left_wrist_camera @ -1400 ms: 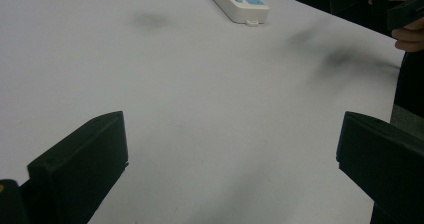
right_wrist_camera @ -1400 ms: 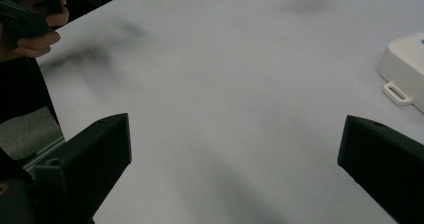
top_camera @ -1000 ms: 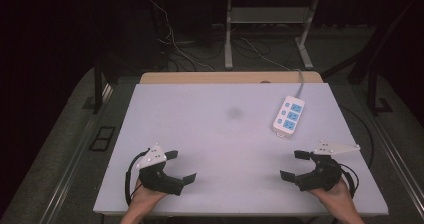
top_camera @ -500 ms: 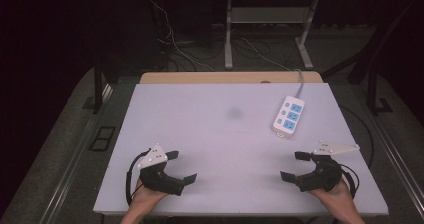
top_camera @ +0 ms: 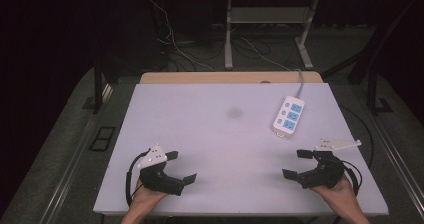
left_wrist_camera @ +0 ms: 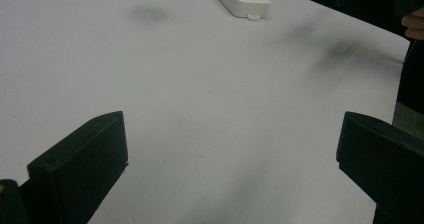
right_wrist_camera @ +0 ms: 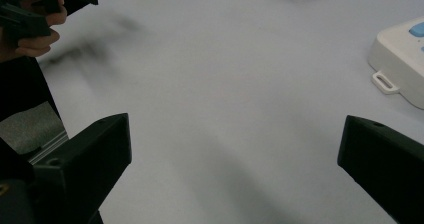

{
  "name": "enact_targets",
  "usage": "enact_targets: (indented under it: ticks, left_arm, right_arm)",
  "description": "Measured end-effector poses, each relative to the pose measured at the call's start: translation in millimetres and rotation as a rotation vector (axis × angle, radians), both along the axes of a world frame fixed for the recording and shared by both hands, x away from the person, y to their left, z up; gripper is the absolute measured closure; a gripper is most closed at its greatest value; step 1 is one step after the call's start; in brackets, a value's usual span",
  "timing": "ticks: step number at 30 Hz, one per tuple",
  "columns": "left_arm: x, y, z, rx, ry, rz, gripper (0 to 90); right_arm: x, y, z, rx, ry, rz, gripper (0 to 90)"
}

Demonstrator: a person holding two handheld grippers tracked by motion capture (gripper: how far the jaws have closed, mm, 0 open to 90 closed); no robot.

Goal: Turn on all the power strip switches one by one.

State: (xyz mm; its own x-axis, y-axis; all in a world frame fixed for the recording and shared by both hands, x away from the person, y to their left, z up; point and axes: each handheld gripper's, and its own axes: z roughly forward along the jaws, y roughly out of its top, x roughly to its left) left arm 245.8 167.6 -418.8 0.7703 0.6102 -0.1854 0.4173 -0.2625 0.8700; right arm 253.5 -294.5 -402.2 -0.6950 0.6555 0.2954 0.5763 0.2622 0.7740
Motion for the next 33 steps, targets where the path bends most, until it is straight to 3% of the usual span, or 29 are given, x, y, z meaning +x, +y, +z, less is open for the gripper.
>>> enact_targets:
  ticks: [14, 33]
  left_arm:
    - [1.2, 0.6, -1.3, 0.006, 0.006, -0.007, 0.0]
    - [1.0, 1.2, -1.5, 0.004, 0.009, 0.001, 0.0]
  right_arm:
    - [17.0, 2.4, 17.4, -0.020, 0.017, 0.059, 0.5]
    - [45.4, 4.4, 35.2, -0.061, 0.015, 0.087, 0.5]
